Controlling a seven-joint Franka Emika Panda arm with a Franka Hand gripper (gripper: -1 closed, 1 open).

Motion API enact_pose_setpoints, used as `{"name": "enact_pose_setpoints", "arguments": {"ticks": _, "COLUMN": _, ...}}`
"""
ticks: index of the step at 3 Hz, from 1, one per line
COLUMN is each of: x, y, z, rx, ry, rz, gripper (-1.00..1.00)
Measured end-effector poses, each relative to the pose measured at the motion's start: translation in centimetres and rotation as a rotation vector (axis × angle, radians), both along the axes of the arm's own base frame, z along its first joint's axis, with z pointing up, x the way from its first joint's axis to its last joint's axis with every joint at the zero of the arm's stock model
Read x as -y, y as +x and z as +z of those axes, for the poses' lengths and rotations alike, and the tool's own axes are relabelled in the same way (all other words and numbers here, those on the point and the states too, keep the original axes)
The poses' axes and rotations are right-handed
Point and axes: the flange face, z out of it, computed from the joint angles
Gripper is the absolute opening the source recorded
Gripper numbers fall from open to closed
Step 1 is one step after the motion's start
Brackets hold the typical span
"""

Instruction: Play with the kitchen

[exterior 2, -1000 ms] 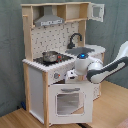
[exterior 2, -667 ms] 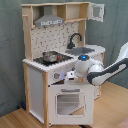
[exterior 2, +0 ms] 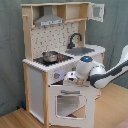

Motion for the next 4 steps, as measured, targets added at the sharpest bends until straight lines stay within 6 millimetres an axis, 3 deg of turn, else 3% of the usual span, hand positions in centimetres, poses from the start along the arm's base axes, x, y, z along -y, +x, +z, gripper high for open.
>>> {"name": "enact_pose_setpoints", "arguments": {"ticks": 3, "x": -4.1, "y": -6.7, "z": -0.4, "rx": 0.023, "ry": 0.103, "rz": -0.127, "gripper": -1.0}}
{"name": "enact_pose_setpoints", "arguments": {"ticks": 4, "x": -3.7, "y": -7.6, "z": 0.0, "rx": 0.04, "ry": 0.131, "rz": -0.178, "gripper": -1.0}}
